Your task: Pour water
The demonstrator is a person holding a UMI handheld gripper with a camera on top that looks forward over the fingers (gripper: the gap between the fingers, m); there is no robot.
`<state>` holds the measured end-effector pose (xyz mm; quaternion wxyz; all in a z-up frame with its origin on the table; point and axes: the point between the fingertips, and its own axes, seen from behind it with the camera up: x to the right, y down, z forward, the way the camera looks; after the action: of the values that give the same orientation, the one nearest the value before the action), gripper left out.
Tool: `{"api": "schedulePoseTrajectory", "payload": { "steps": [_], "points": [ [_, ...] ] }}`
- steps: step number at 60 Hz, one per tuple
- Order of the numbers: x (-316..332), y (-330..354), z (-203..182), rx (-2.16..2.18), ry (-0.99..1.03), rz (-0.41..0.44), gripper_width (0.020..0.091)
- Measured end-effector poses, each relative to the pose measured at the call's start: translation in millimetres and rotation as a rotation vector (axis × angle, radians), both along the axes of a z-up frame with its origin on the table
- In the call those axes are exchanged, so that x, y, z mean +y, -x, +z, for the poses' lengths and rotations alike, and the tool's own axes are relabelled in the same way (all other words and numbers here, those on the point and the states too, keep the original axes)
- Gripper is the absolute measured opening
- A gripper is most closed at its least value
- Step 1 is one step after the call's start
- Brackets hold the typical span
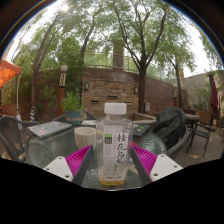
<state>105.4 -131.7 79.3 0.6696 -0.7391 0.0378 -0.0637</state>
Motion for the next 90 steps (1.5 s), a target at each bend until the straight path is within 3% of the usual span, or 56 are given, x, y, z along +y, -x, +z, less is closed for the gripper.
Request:
{"api": "schedulePoseTrajectory", "payload": {
  "steps": [4,7,20,28,42,53,64,65,67,68,72,73,74,76,77,79,80,82,83,90],
  "points": [
    [13.1,9.5,2.2,0.017,-0.011,-0.001,0.0789],
    [21.8,4.3,0.2,0.026,0.001,-0.03,0.0628],
    [28.3,6.7,-3.4,0.055,0.035,-0.01,0.0586],
    [36.1,2.5,2.7,-0.045,0.087,0.016,0.0483],
    [106.4,-32.7,70.4,-0.887,0.12,-0.014,0.048],
    [152.4,-24.2,118.2,-1.66,0.149,0.059,0.048],
    [168.2,3.8,115.1,-2.199,0.113,0.139,0.0479],
    [167.4,10.2,109.2,-2.227,0.097,0.099,0.048],
    [167.8,13.9,109.9,-2.279,0.086,0.101,0.0479],
    [175.9,12.1,113.9,-2.301,0.096,0.15,0.048],
    [173.7,13.7,111.3,-2.359,0.097,0.158,0.048],
    [173.7,19.3,104.4,-2.363,0.088,0.105,0.048],
    [172.5,19.3,104.2,-2.372,0.089,0.103,0.048],
    [164.7,18.5,103.0,-2.393,0.087,0.112,0.048],
    [180.0,18.7,106.7,-2.392,0.102,0.171,0.048],
    [177.7,19.8,104.9,-2.397,0.099,0.177,0.0481],
    [174.1,24.5,96.5,-2.4,0.085,0.121,0.0482],
    [170.9,24.8,95.6,-2.401,0.085,0.125,0.048],
    [179.5,20.8,101.8,-2.398,0.1,0.188,0.048],
    [178.4,19.0,108.1,-2.341,0.088,0.176,0.0483]
  ]
}}
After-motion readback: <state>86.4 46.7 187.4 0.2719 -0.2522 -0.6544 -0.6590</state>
